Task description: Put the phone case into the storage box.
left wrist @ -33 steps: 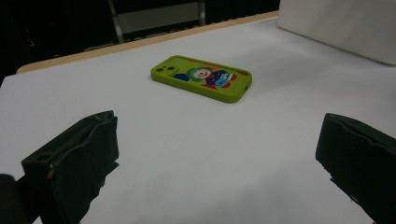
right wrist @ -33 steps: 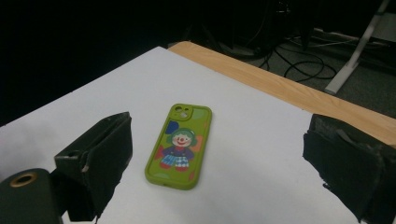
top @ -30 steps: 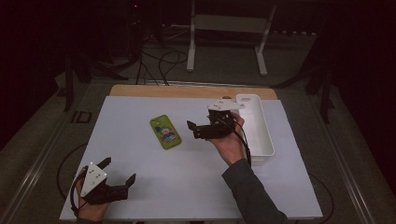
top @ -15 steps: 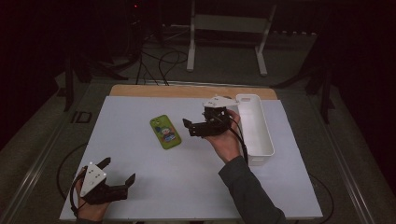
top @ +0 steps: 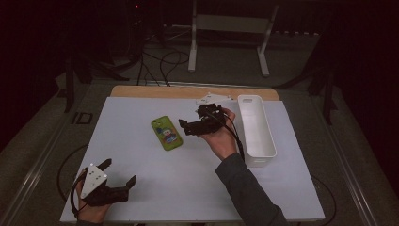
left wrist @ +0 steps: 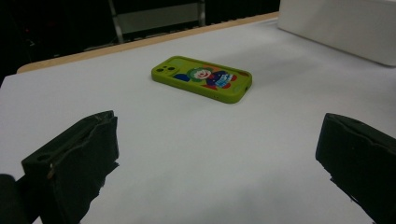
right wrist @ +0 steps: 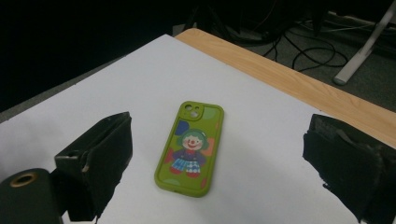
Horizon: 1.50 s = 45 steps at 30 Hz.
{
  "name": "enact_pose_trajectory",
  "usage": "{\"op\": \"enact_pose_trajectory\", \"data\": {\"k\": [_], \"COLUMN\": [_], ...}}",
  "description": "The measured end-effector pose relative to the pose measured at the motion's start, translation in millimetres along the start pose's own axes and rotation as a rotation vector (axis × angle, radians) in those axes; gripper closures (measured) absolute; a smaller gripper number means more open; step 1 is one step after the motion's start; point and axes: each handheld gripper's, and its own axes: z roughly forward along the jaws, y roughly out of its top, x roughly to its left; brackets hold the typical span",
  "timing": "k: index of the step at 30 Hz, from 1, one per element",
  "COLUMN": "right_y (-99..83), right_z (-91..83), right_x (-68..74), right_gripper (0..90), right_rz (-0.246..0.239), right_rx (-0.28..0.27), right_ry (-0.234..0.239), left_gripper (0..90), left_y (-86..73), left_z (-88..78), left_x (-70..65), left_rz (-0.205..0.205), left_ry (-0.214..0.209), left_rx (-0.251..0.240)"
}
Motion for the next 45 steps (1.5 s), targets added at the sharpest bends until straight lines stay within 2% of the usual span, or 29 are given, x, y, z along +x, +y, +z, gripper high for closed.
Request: {"op": "enact_pose_trajectory", "data": {"k": [26,45], "right_y": [14.3,15.1], "right_z": [28.1,53.8], "right_x": [7.0,9.5], "right_gripper": [7.9,7.9], "right_rz": [-0.015,-0.014], "right_rx": [0.133,0.214], "right_ry": [-0.012,-0.014], "left_gripper": [0.0,0.0], "left_y": [-0.5,-0.4], "left_z": [1.0,0.9], "left_x": [0.8,0.7], "left_rz": [-0.001,-0.001], "left_ry": [-0.004,-0.005], "left_rx": [0.002,0.002]}}
